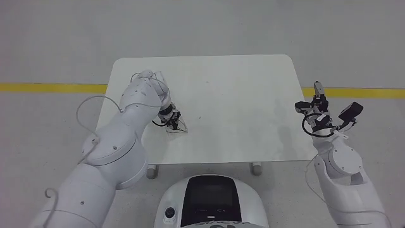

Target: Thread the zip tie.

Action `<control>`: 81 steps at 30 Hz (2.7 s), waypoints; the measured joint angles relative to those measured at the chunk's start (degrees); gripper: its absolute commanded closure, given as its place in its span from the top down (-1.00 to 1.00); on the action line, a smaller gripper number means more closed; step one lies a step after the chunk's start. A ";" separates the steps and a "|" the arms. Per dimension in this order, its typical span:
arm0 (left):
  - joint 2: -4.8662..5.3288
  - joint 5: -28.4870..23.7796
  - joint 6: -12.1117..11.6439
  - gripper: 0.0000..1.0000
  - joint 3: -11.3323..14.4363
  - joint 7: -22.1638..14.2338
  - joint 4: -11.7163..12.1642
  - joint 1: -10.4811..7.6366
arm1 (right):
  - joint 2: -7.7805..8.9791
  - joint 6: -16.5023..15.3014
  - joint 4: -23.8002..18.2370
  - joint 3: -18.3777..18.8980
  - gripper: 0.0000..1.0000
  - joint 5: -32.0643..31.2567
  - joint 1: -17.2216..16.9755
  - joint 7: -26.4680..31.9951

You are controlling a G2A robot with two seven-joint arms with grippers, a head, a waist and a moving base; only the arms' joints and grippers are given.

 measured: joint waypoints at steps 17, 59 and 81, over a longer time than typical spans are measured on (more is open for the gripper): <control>0.69 0.60 0.00 -1.00 0.30 5.25 0.00 0.63 | 0.00 0.00 0.00 0.00 1.00 0.00 0.00 0.00; -1.75 0.61 0.00 -1.00 -0.22 12.52 0.00 0.86 | 0.00 0.00 0.00 0.00 1.00 0.00 0.00 0.00; -2.33 5.39 0.00 -1.00 0.63 8.50 0.00 -0.81 | 0.00 0.00 0.00 0.00 1.00 0.00 0.00 0.00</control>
